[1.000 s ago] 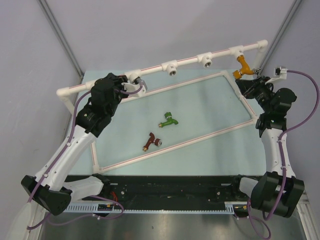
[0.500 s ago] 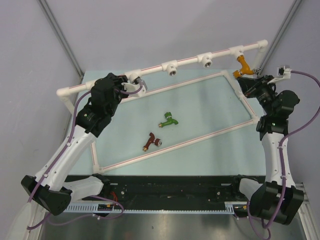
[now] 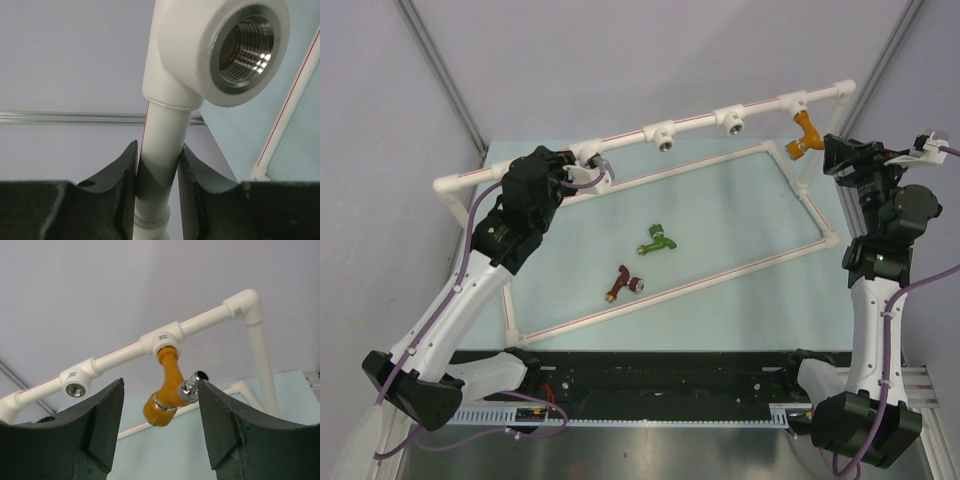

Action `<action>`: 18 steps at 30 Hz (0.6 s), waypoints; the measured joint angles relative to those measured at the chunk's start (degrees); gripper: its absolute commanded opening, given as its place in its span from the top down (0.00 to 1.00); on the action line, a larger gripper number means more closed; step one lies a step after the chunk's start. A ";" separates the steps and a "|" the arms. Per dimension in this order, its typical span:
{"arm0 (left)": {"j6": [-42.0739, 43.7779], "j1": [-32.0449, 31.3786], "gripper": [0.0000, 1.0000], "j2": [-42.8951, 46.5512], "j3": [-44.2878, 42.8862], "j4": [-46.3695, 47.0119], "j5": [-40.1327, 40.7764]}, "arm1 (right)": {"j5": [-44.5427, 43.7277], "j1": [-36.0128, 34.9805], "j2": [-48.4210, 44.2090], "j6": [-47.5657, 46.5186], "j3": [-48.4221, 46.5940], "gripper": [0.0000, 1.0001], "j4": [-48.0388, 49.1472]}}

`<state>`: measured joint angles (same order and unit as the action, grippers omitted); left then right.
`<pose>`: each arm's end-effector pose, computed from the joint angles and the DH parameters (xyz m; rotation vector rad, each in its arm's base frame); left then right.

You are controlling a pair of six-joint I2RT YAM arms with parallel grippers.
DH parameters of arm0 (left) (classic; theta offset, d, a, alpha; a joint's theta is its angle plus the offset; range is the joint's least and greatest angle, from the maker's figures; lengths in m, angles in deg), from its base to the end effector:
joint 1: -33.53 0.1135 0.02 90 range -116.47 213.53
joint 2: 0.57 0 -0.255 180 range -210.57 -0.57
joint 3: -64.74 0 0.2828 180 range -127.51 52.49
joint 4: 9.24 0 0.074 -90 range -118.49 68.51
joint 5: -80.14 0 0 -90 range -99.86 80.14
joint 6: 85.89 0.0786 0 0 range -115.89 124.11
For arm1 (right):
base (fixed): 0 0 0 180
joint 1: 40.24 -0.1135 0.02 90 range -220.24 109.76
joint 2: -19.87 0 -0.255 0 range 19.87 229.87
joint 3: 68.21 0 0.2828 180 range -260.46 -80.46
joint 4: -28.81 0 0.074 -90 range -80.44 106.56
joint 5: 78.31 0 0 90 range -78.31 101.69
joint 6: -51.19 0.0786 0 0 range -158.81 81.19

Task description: Install the water faucets

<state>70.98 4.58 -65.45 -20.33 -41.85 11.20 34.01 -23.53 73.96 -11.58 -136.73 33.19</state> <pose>0.2946 -0.1307 0.4103 1.1713 1.4253 0.7972 0.2798 -0.0528 0.4378 0.1460 1.2697 0.3999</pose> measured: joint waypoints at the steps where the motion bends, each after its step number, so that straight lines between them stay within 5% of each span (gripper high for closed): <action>1: 0.00 0.00 1.00 0.00 0.00 0.02 0.00 | -0.52 0.15 0.46 -0.04 -0.46 0.35 -0.35; 11: 0.00 0.00 1.00 0.00 0.00 0.00 0.00 | -2.58 1.05 7.82 1.11 -3.76 0.40 -3.52; 14: 0.00 0.00 1.00 0.00 0.00 0.00 0.00 | -2.64 1.14 9.31 2.54 -3.78 0.57 -4.09; 18: 0.00 -0.02 1.00 0.00 0.00 -0.02 -0.07 | -1.88 1.05 9.66 6.16 -4.57 0.95 -3.89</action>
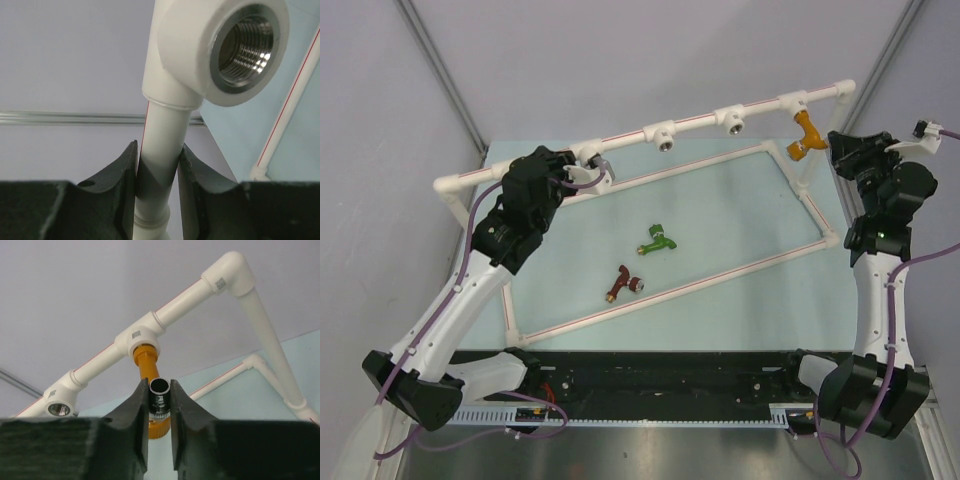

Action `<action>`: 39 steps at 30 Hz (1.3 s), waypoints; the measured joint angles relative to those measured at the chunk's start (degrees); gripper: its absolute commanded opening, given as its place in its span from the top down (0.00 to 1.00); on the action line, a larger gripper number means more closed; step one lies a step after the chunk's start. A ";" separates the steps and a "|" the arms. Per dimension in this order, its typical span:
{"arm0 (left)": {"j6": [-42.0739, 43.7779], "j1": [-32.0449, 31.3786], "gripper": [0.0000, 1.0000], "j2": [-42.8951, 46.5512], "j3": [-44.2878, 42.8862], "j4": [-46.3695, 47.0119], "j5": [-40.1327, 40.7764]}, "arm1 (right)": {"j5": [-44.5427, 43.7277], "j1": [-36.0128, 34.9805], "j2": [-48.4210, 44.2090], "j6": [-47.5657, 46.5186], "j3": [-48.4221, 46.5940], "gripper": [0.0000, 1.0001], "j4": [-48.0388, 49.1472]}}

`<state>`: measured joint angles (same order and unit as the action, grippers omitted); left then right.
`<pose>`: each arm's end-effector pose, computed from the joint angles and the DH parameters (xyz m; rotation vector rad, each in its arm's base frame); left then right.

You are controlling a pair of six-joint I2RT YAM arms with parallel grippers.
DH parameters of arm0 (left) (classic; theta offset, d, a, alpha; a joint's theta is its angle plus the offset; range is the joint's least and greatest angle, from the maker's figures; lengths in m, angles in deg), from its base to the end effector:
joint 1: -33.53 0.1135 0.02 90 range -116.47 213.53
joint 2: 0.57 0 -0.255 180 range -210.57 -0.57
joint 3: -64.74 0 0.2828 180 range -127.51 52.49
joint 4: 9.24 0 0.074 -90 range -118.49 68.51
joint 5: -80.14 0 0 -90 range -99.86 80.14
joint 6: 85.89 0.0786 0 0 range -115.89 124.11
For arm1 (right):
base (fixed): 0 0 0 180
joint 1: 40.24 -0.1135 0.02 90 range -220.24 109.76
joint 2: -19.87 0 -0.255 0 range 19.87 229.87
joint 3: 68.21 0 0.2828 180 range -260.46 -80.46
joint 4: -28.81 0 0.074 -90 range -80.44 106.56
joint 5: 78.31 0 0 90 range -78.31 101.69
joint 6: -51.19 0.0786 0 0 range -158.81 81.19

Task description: Install the water faucets

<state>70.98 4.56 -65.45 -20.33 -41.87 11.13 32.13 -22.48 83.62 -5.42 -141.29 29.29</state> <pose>0.2946 -0.1309 0.4102 1.1724 1.4246 0.7959 0.3243 -0.0751 0.4132 0.3329 1.3878 0.4747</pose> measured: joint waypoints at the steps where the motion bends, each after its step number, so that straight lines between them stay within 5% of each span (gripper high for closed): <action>1: 0.00 0.00 1.00 0.00 -0.02 0.00 -0.04 | 0.20 0.02 0.04 1.66 -0.09 1.00 0.09; 18: 0.00 -0.04 1.00 -0.15 -0.07 0.28 -0.24 | 8.66 5.92 5.44 31.47 0.07 0.99 2.10; 21: 0.00 -0.04 1.00 -0.15 -0.04 0.28 -0.26 | 8.44 6.05 5.42 34.21 0.85 0.76 2.69; 23: 0.00 -0.04 1.00 -0.15 -0.07 0.28 -0.26 | 7.80 6.03 4.94 33.94 0.98 0.60 2.38; 29: 0.00 -0.04 1.00 -0.15 -0.07 0.24 -0.24 | 1.62 6.69 0.74 24.85 1.40 0.36 -0.57; 39: 0.00 -0.04 1.00 -0.15 -0.07 0.26 -0.26 | -2.99 4.94 -6.45 -0.02 1.38 0.26 -2.60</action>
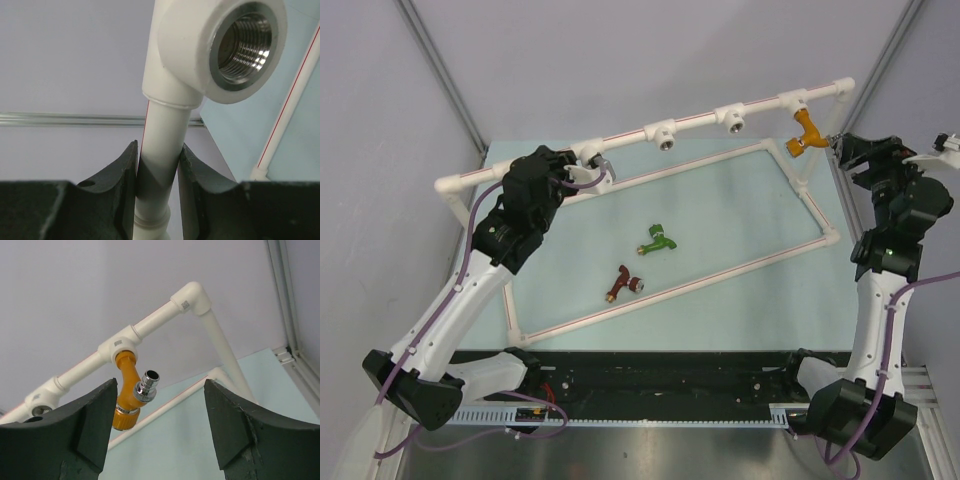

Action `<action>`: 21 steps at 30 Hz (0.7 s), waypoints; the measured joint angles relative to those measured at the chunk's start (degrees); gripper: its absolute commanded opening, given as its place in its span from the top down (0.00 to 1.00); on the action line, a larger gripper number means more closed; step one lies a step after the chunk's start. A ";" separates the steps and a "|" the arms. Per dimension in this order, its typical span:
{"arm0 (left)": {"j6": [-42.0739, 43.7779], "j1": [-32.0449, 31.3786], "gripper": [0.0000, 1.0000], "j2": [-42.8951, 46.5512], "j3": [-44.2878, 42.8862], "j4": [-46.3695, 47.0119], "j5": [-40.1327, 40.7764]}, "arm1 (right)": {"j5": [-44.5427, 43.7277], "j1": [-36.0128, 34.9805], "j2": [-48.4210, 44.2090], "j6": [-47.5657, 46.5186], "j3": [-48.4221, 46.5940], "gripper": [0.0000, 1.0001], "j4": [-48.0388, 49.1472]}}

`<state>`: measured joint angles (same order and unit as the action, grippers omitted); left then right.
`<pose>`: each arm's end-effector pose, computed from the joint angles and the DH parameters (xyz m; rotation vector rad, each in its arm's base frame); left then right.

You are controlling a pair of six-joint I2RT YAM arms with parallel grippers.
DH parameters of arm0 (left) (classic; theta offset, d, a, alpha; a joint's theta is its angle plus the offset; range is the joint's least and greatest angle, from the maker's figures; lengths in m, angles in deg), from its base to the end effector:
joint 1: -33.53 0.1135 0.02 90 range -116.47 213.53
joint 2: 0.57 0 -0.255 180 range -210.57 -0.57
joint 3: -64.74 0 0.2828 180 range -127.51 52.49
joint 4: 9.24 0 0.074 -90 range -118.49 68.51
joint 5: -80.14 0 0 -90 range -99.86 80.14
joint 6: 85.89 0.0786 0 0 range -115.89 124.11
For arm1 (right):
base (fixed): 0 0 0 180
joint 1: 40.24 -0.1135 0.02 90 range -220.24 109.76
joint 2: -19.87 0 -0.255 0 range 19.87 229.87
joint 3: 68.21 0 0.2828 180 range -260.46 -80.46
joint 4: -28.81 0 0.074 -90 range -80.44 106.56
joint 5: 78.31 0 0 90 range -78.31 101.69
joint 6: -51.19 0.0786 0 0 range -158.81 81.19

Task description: Install the water faucets

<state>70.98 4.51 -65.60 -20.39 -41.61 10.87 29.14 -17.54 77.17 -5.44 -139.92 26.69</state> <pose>0.2951 -0.1319 0.4105 1.1729 1.4198 0.7914 0.2874 -0.0947 0.4302 0.4079 1.3137 0.3624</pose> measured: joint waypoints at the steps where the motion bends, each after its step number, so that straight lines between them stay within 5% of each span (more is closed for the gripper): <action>1: 0.00 0.00 1.00 0.00 0.00 0.00 0.02 | -0.09 -0.66 -0.17 -2.54 0.00 0.26 -0.22; 21: 0.00 -0.11 1.00 0.00 0.00 -0.02 0.02 | -4.52 -13.16 5.75 -43.21 -12.94 0.21 -17.20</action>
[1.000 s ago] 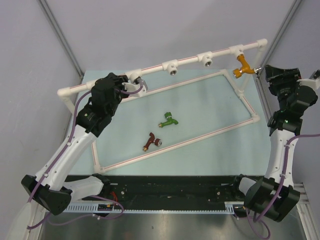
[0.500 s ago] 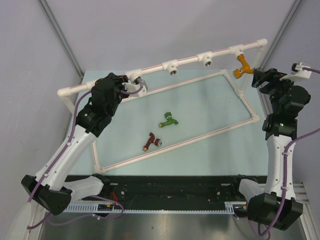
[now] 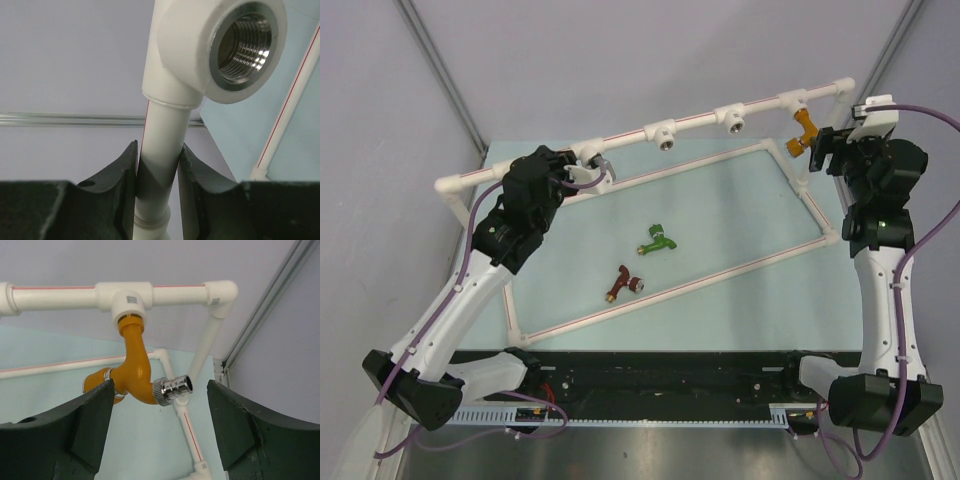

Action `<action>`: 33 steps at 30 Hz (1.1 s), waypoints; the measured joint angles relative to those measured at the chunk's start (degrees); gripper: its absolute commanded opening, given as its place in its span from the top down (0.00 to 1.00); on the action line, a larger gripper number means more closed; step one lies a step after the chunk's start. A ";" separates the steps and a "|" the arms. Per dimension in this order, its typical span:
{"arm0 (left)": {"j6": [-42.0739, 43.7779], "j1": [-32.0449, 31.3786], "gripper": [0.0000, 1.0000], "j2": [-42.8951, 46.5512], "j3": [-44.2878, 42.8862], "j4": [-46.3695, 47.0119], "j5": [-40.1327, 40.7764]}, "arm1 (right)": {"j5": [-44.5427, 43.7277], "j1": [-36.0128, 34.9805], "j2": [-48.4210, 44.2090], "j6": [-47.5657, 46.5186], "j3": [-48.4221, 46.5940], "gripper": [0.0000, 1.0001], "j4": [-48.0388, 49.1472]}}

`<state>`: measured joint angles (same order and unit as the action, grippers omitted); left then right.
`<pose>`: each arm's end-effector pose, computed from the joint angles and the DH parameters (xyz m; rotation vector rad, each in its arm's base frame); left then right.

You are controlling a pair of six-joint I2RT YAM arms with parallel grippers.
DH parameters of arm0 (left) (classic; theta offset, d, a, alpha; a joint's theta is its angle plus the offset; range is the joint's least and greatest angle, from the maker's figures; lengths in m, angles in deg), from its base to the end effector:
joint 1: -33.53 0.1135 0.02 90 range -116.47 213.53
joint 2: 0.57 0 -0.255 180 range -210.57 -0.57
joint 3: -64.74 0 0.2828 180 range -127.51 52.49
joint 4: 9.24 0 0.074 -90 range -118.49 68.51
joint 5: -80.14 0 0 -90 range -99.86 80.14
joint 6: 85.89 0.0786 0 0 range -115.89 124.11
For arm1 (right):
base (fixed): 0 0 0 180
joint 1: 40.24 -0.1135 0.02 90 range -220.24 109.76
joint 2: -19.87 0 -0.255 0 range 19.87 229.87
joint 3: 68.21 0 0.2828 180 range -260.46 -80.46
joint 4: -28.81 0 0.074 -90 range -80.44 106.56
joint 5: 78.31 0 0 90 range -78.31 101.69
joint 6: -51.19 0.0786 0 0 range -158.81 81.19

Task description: Install the water faucets

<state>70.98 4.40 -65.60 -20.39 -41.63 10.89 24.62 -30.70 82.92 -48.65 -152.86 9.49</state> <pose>0.2949 -0.1324 0.4105 1.1742 1.4188 0.7904 0.3164 -0.0353 0.4509 -0.1835 1.5218 -0.0966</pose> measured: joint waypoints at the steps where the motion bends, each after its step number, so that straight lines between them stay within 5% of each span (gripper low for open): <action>1: 0.00 0.00 1.00 0.00 0.00 0.00 0.00 | 0.04 -0.44 0.72 -0.83 -0.55 0.21 -0.87; 20: 0.00 0.00 1.00 -0.09 0.00 0.11 0.11 | 0.07 -2.01 6.32 -4.33 -3.23 0.27 -7.48; 33: 0.00 0.07 1.00 -0.22 0.00 0.35 0.44 | 1.66 -1.81 7.63 2.75 -3.26 0.77 -7.23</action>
<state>70.98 4.47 -65.82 -20.39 -41.28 11.33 26.28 -32.52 90.55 -45.90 -156.11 2.26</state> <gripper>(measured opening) 0.362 0.306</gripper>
